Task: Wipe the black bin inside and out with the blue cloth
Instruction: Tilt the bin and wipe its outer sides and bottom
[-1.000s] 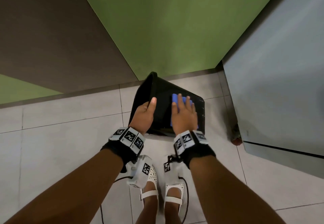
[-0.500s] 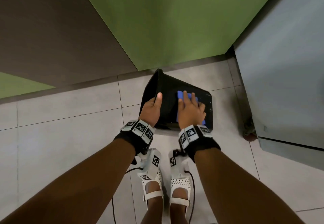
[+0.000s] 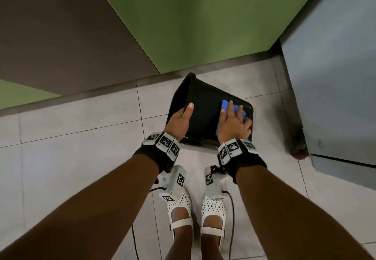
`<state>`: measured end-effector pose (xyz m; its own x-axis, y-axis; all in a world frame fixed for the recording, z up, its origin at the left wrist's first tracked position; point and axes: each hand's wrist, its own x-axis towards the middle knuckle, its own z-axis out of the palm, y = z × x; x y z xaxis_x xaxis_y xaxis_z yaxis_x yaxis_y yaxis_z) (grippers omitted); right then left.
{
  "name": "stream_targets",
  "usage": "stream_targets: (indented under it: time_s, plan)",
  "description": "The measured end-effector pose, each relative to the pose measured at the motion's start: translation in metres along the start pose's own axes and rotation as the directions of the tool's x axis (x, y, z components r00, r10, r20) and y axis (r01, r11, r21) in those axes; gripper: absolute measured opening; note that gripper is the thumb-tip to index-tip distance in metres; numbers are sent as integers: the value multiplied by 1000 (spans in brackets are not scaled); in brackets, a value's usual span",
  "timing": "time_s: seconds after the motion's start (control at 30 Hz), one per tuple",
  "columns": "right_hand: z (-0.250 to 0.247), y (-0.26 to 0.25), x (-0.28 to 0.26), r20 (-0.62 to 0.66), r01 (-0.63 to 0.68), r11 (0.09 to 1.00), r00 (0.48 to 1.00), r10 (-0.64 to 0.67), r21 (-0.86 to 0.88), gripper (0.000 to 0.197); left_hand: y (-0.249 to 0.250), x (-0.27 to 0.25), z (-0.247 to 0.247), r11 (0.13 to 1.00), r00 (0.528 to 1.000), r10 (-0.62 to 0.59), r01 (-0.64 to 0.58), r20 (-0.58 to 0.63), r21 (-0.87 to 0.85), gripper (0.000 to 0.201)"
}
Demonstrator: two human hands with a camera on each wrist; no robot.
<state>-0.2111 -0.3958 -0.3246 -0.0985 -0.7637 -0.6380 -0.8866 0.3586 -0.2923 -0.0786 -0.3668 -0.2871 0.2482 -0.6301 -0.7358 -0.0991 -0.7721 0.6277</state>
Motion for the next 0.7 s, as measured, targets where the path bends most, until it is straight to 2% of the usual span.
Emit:
stream_targets:
  time_s: [0.07,0.13,0.2,0.3,0.37,0.47,0.53,0.6,0.63,0.7]
  plan:
    - [4,-11,-14,-67,154,988,986,-156,-26,50,5,7,1,998,1000,-19,20,25,-51,53]
    - [12,-16,-30,-93,315,947,943,-319,-57,49,7,9,1,999,1000,5,-5,-11,-47,56]
    - [18,-15,-35,-66,376,921,921,-383,-100,50,6,12,2,996,994,88,-87,-59,33,48]
    - [22,-5,-23,-48,336,937,939,-342,-96,50,-5,12,-1,984,982,168,-161,-85,75,39]
    - [23,5,-7,-70,243,968,966,-247,-66,50,-14,10,-4,986,983,164,-161,-82,41,35]
    - [18,15,11,-72,54,998,996,-57,-37,52,-21,13,-10,993,999,45,-48,-25,-109,29]
    - [18,10,11,-74,15,998,997,-19,-61,52,-19,16,-14,966,997,-72,68,-6,-249,26]
    - [23,-1,2,-79,107,989,990,-115,-99,52,-19,21,-15,948,991,-128,111,-38,-297,34]
    - [27,-6,-5,-74,196,972,976,-206,-129,52,-17,20,-14,972,993,-97,81,-65,-221,42]
    - [36,-12,-19,-41,381,907,918,-393,-178,52,-19,18,-12,999,988,45,-47,-146,-10,46]
